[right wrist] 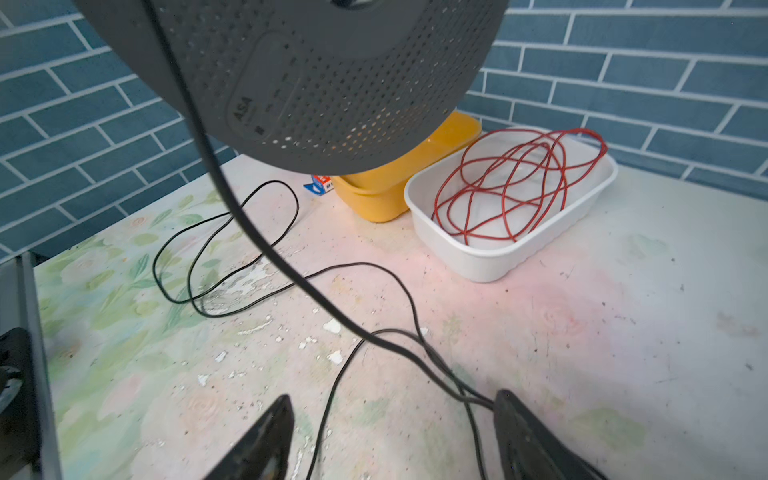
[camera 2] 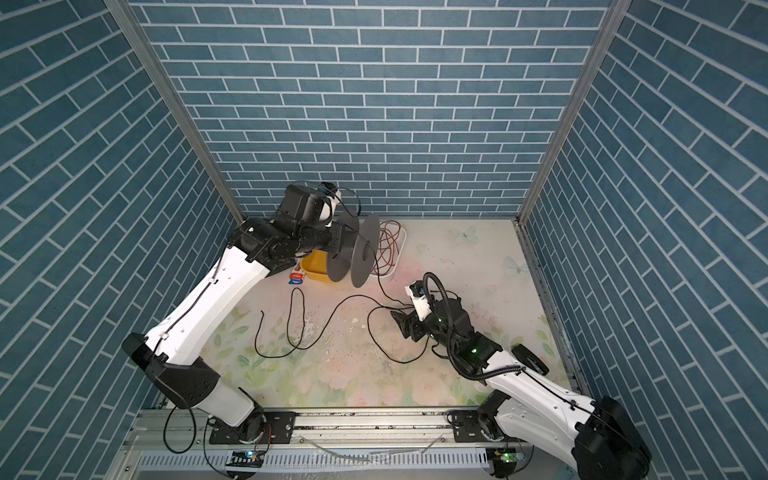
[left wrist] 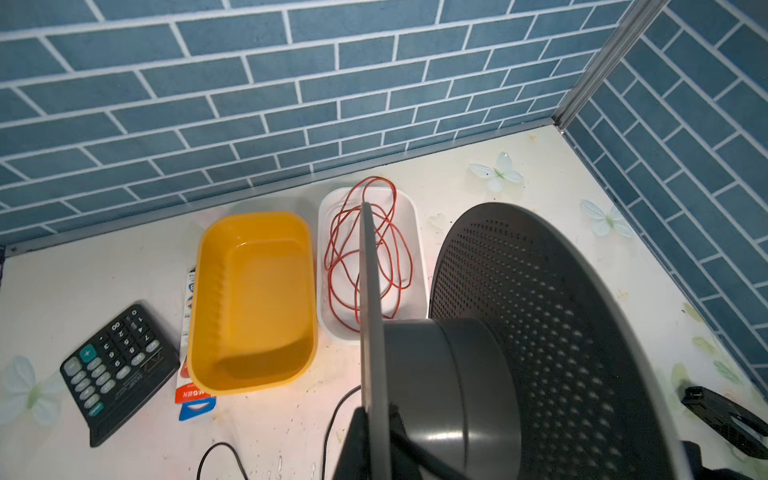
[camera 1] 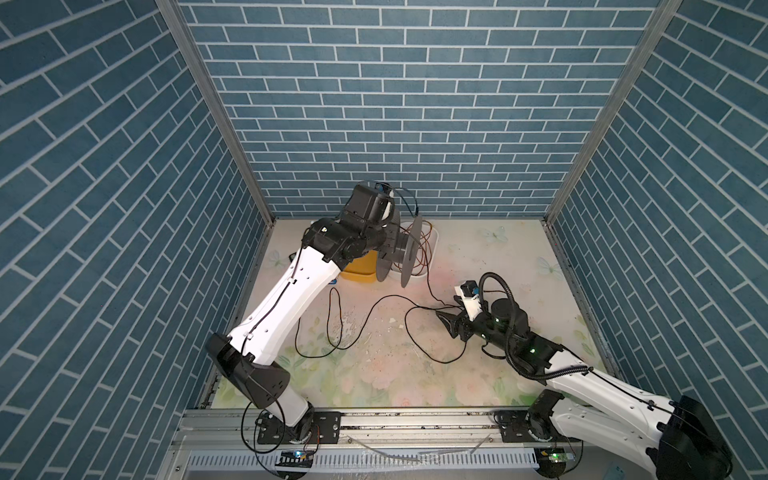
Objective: Wrap the cables
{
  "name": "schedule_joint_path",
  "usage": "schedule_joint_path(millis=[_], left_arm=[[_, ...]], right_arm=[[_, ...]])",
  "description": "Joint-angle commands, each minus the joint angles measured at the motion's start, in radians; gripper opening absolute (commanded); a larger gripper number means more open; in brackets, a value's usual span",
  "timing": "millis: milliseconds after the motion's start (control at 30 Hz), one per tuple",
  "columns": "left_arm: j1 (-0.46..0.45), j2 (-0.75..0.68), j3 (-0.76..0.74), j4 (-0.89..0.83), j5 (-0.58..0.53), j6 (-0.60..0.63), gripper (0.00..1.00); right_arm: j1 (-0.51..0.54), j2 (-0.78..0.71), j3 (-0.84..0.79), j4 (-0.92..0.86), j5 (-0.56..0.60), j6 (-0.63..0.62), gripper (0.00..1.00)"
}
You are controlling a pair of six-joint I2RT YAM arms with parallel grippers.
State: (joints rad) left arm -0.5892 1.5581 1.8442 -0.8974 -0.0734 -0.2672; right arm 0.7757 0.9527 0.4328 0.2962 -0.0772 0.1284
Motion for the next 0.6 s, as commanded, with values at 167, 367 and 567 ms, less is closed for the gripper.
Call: schedule_joint_path(millis=[167, 367, 567], left_arm=[[0.058, -0.122, -0.086, -0.012, 0.075, -0.056, 0.0], [0.097, -0.176, -0.144, 0.005, 0.133, -0.072, 0.0], [0.137, -0.2, -0.164, -0.007, 0.198, -0.09, 0.0]], right_arm=[[0.058, 0.12, 0.007, 0.278, -0.004, -0.141, 0.73], [0.102, 0.226, 0.079, 0.305, -0.034, -0.212, 0.7], [0.109, 0.306, 0.093, 0.377, -0.017, -0.228, 0.55]])
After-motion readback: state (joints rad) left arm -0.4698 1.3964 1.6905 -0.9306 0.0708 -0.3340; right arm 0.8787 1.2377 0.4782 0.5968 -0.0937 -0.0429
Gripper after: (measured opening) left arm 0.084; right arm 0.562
